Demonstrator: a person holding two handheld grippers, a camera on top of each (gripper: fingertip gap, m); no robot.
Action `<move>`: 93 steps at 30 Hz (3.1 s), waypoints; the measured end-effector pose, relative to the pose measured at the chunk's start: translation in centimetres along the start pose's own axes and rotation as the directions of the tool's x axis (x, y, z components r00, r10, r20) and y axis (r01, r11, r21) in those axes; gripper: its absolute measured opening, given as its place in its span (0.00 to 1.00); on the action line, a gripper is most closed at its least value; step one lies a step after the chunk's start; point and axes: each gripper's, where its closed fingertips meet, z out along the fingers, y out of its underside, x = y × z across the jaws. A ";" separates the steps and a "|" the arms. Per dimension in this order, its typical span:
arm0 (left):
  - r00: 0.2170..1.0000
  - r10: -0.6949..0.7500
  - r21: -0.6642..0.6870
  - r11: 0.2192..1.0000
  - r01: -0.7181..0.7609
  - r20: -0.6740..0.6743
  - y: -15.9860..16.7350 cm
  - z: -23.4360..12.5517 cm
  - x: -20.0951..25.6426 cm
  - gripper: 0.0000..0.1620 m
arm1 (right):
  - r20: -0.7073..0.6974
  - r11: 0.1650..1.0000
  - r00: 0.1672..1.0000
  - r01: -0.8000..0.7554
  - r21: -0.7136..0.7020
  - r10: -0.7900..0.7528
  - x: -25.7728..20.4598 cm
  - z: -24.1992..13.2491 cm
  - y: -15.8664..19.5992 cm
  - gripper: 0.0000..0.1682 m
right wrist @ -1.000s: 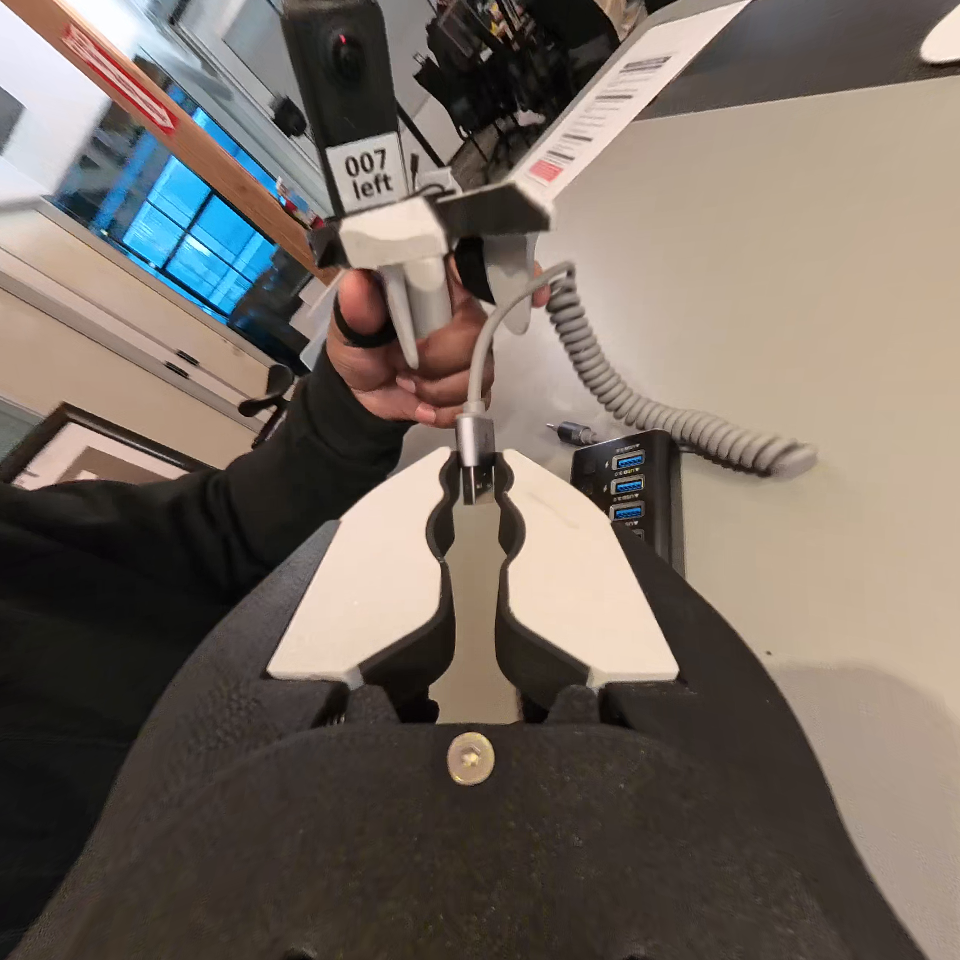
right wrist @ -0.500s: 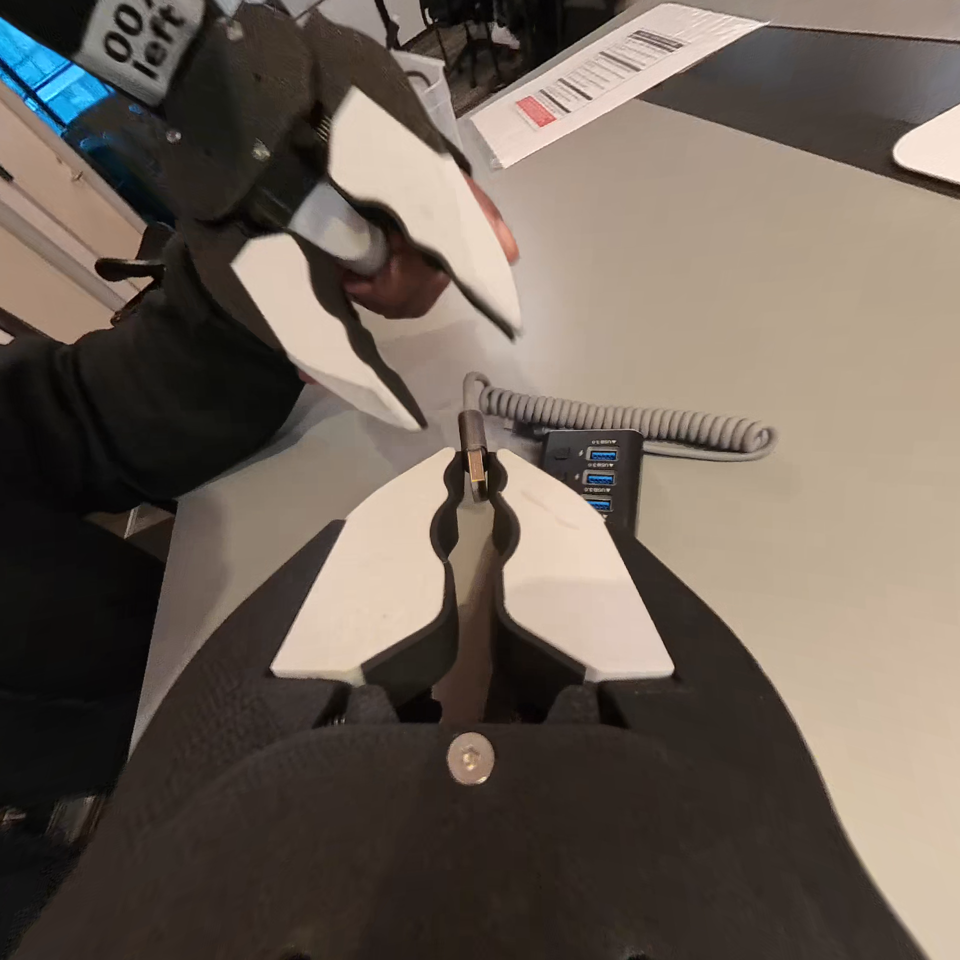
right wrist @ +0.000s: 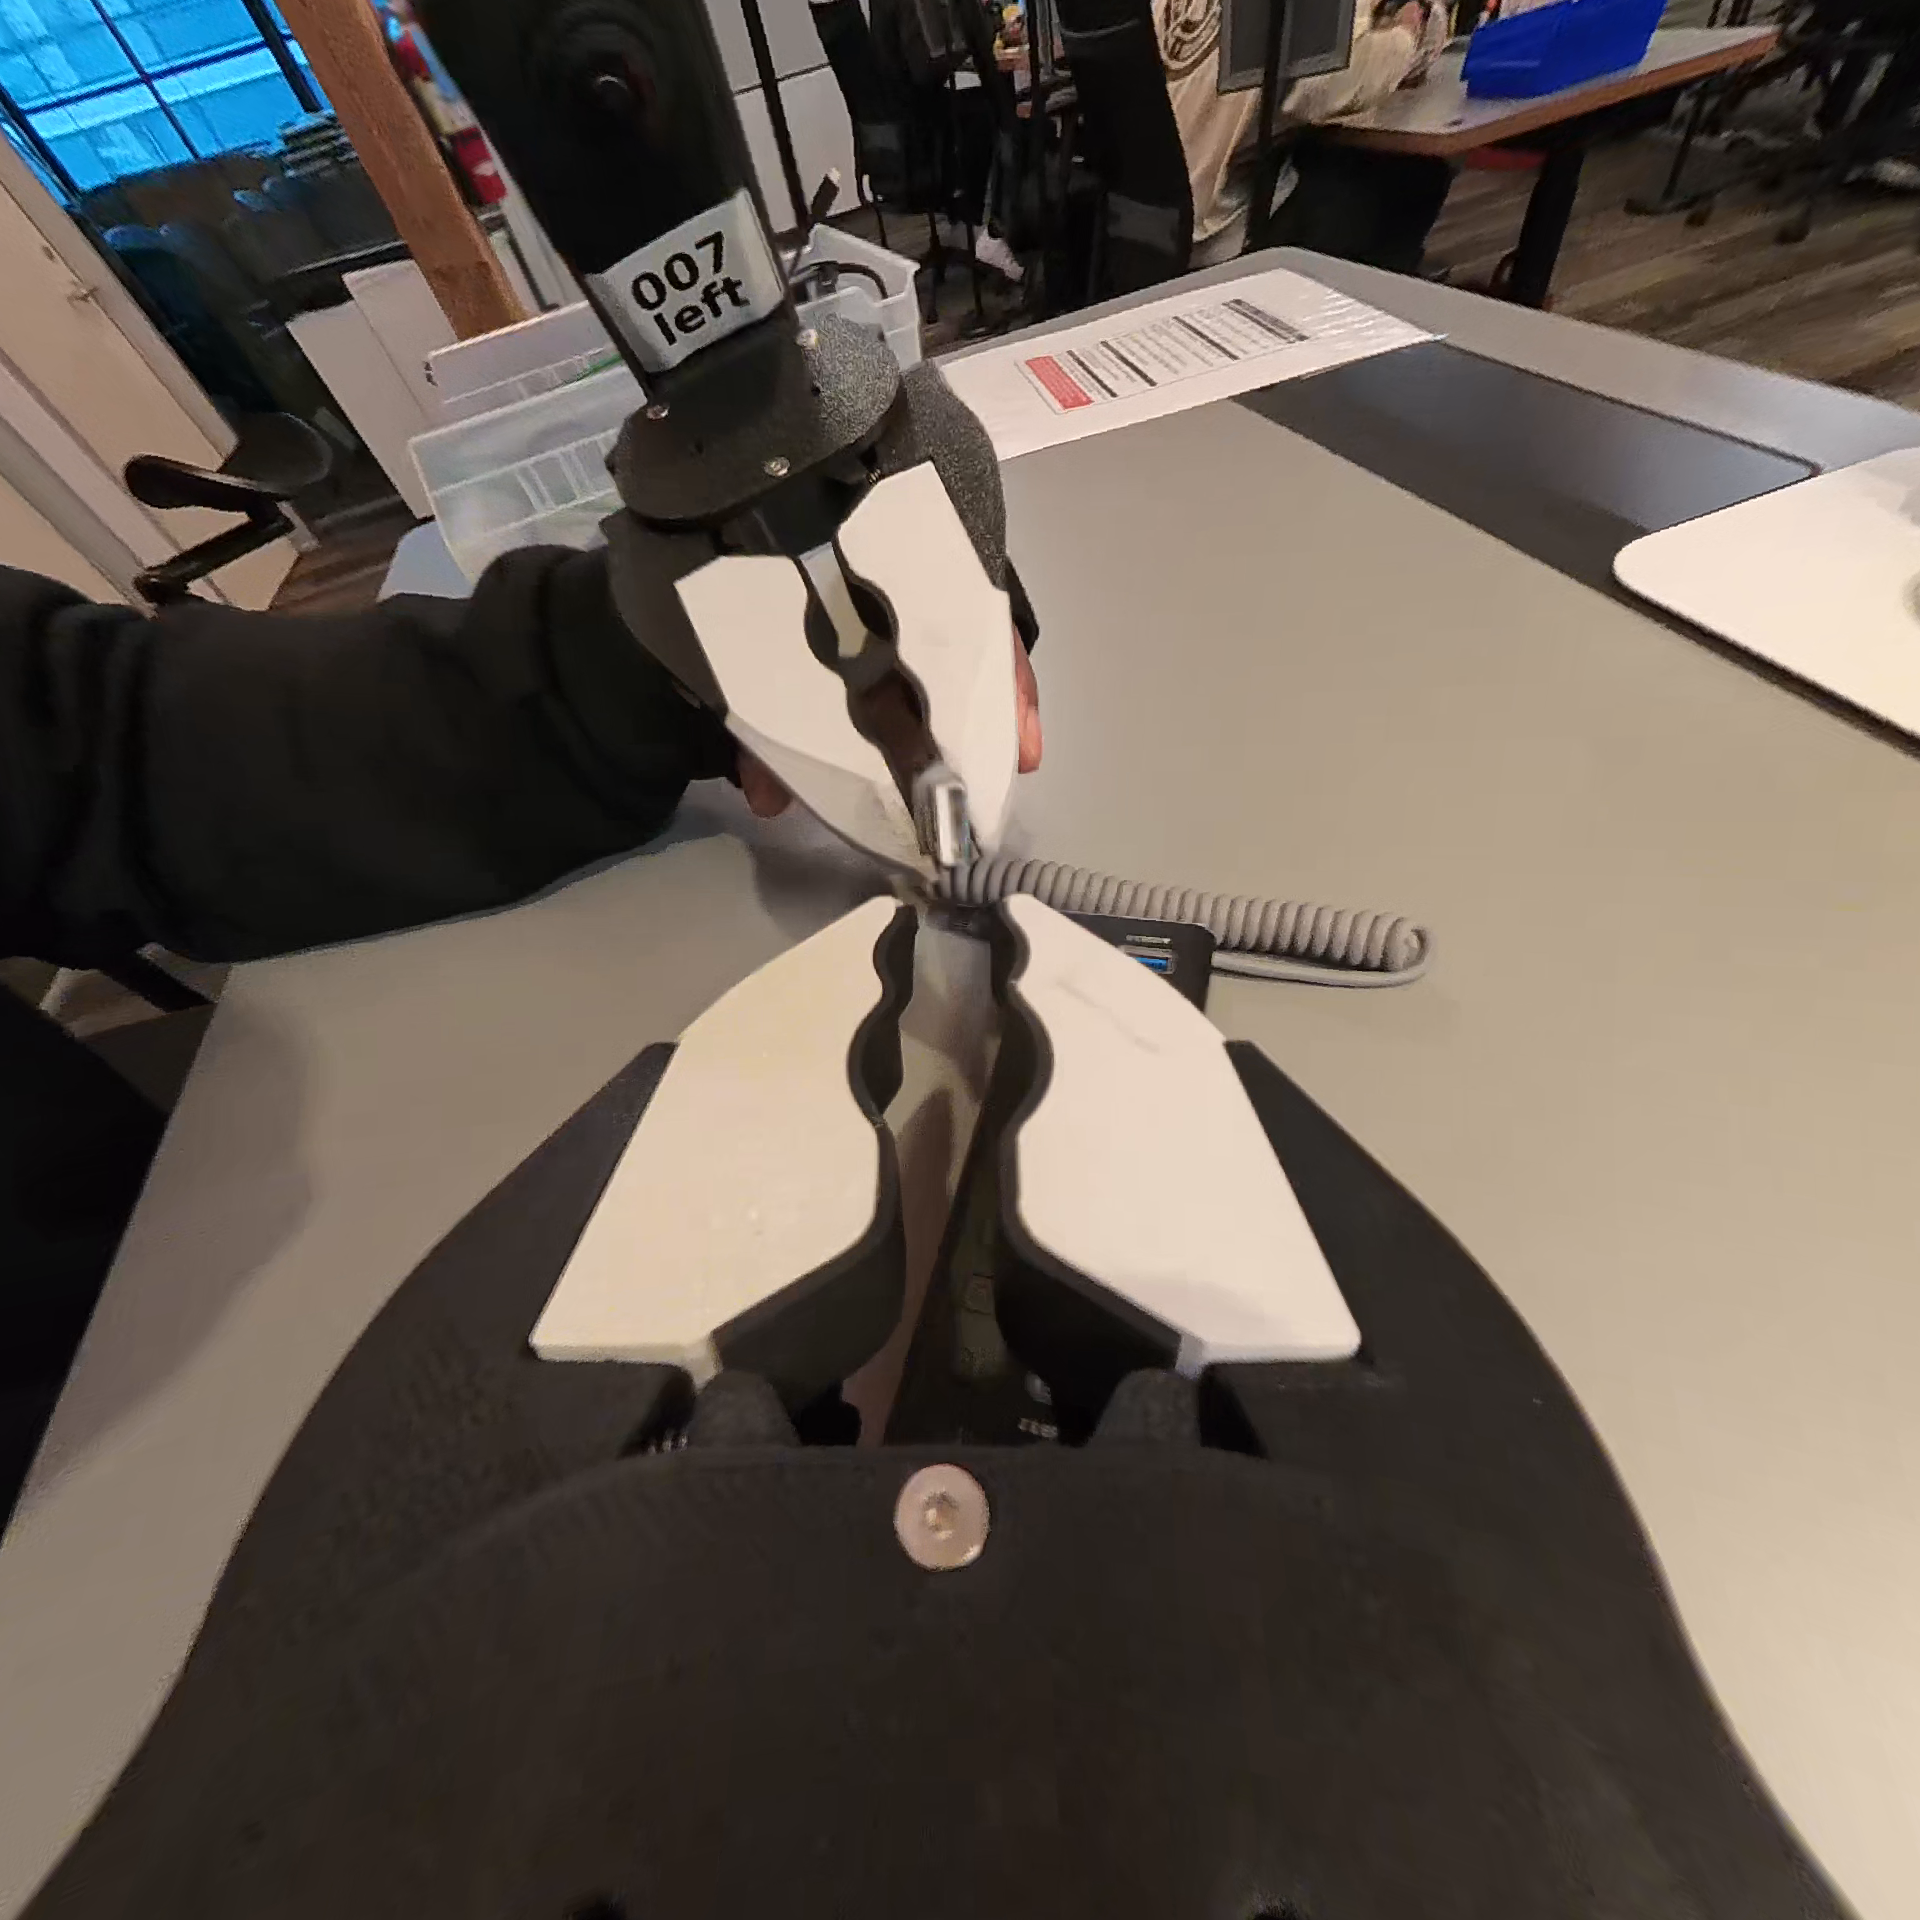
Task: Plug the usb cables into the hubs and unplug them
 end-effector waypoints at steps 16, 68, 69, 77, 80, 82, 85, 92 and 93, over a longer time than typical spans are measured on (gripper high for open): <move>0.980 -0.201 -0.047 0.978 0.201 -0.003 1.3 -0.1 -0.7 0.03 | -0.248 0.975 0.956 -0.189 -0.115 0.156 5.2 -3.4 3.0 0.21; 0.776 0.531 -0.292 0.844 -0.450 0.341 0.0 -1.0 -1.6 0.03 | -0.195 0.952 0.972 -0.179 -0.249 0.131 -0.6 -6.7 7.3 0.30; 0.732 0.590 -0.333 0.804 -0.493 0.341 -0.1 -0.8 -1.5 0.03 | -0.179 0.956 0.974 -0.177 -0.234 0.137 -0.8 -6.3 6.5 0.30; 0.287 0.925 -0.616 0.380 -0.690 0.249 -0.1 0.4 -1.6 0.03 | -0.112 0.963 0.975 -0.208 -0.169 0.191 -0.4 -2.2 1.4 0.31; 0.204 0.957 -0.643 0.289 -0.709 0.205 0.1 0.9 -1.4 0.03 | -0.088 0.954 0.974 -0.223 -0.200 0.210 -0.2 -1.1 1.5 0.28; 0.182 0.964 -0.639 0.263 -0.723 0.192 0.1 1.0 -1.2 0.03 | -0.058 0.950 0.974 -0.225 -0.216 0.217 -0.5 -0.7 1.7 0.21; 0.164 0.972 -0.608 0.235 -0.759 0.171 0.1 1.5 -0.6 0.03 | -0.043 0.945 0.970 -0.244 -0.218 0.240 -0.5 -0.4 2.1 0.20; 0.254 0.943 -0.558 0.332 -0.760 0.214 0.3 2.0 -0.3 0.04 | -0.015 0.963 0.982 -0.190 -0.191 0.190 -0.4 -0.4 2.4 0.09; 0.304 0.926 -0.536 0.377 -0.755 0.223 0.4 2.0 -0.2 0.04 | -0.026 0.969 0.986 -0.165 -0.182 0.163 -0.2 -0.4 2.4 0.09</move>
